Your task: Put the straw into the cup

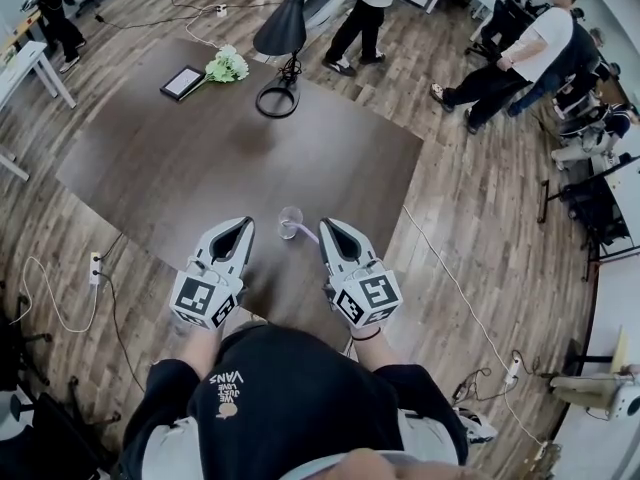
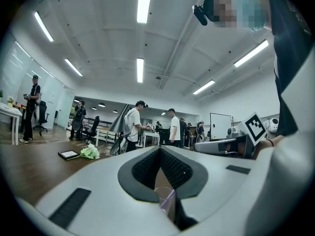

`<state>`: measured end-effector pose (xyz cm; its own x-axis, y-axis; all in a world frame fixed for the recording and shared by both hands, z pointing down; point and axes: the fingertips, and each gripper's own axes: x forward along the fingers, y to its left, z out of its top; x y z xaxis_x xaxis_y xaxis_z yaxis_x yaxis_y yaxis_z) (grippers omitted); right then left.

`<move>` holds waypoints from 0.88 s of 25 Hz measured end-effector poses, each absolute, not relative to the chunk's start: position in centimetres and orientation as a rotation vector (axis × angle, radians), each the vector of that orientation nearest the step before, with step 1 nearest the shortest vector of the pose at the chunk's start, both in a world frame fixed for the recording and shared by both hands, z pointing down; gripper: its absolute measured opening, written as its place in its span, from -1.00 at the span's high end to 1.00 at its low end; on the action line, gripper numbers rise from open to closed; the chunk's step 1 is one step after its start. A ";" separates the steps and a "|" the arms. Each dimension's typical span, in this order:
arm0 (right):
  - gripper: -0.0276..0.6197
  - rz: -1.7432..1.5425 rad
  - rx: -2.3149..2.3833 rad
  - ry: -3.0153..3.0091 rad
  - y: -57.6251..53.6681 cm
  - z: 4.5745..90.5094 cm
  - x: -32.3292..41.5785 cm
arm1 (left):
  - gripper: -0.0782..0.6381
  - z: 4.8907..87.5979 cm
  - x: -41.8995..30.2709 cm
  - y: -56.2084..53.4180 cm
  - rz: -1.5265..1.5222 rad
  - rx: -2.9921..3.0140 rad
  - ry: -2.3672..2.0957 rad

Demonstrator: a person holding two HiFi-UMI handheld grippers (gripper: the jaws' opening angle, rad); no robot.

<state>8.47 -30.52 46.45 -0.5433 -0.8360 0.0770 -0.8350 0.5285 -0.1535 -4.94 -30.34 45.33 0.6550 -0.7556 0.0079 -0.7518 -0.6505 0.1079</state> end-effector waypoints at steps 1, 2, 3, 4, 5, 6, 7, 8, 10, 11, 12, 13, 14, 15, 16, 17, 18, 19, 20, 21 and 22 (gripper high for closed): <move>0.86 -0.271 -1.496 2.742 -30.4 46.4 8.5 | 0.76 45.3 -4.8 -30.3 -0.057 2.764 -1.262; 0.86 -0.272 -1.494 2.741 -30.4 46.2 8.6 | 0.76 45.2 -4.8 -30.2 -0.057 2.763 -1.263; 0.86 -0.273 -1.492 2.739 -30.3 46.1 8.7 | 0.76 45.1 -4.7 -30.2 -0.056 2.763 -1.265; 0.86 -0.274 -1.489 2.737 -30.2 45.9 8.7 | 0.76 45.0 -4.7 -30.1 -0.055 2.763 -1.268; 0.86 -0.275 -1.487 2.735 -30.1 45.8 8.8 | 0.76 45.0 -4.7 -30.1 -0.054 2.762 -1.270; 0.86 -0.274 -1.486 2.735 -30.1 45.8 8.9 | 0.76 45.0 -4.7 -30.1 -0.053 2.762 -1.272; 0.86 -0.274 -1.485 2.734 -29.9 45.8 9.0 | 0.76 45.1 -4.6 -30.0 -0.053 2.762 -1.273; 0.86 -0.274 -1.484 2.735 -29.8 45.8 9.1 | 0.76 45.1 -4.5 -29.9 -0.052 2.761 -1.273; 0.87 -0.275 -1.483 2.741 -29.6 45.9 9.2 | 0.76 45.1 -4.3 -29.7 -0.050 2.762 -1.274; 0.86 -0.274 -1.483 2.745 -29.5 45.9 9.2 | 0.76 45.1 -4.2 -29.6 -0.050 2.763 -1.274; 0.87 -0.273 -1.483 2.750 -29.4 45.9 9.2 | 0.76 45.0 -4.2 -29.5 -0.049 2.764 -1.274; 0.87 -0.270 -1.483 2.755 -29.3 45.9 9.2 | 0.76 44.9 -4.2 -29.4 -0.049 2.764 -1.276; 0.87 -0.268 -1.483 2.759 -29.2 46.0 9.2 | 0.76 44.9 -4.2 -29.4 -0.049 2.765 -1.277; 0.87 -0.266 -1.482 2.761 -29.2 46.0 9.1 | 0.76 45.0 -4.2 -29.3 -0.048 2.765 -1.278; 0.87 -0.265 -1.480 2.762 -29.1 46.1 9.1 | 0.76 45.1 -4.2 -29.2 -0.048 2.766 -1.278; 0.87 -0.263 -1.479 2.763 -29.1 46.2 9.1 | 0.76 45.2 -4.1 -29.1 -0.047 2.766 -1.278; 0.87 -0.262 -1.479 2.763 -29.1 46.2 9.1 | 0.76 45.2 -4.1 -29.1 -0.047 2.767 -1.277; 0.87 -0.261 -1.477 2.763 -29.1 46.2 9.1 | 0.76 45.2 -4.1 -29.1 -0.045 2.767 -1.277; 0.87 -0.260 -1.475 2.764 -29.1 46.2 9.1 | 0.76 45.2 -4.0 -29.1 -0.044 2.768 -1.277; 0.87 -0.260 -1.474 2.764 -29.2 46.1 9.1 | 0.76 45.1 -4.0 -29.1 -0.043 2.768 -1.278; 0.87 -0.260 -1.473 2.765 -29.2 46.0 9.1 | 0.76 45.1 -4.0 -29.1 -0.043 2.768 -1.278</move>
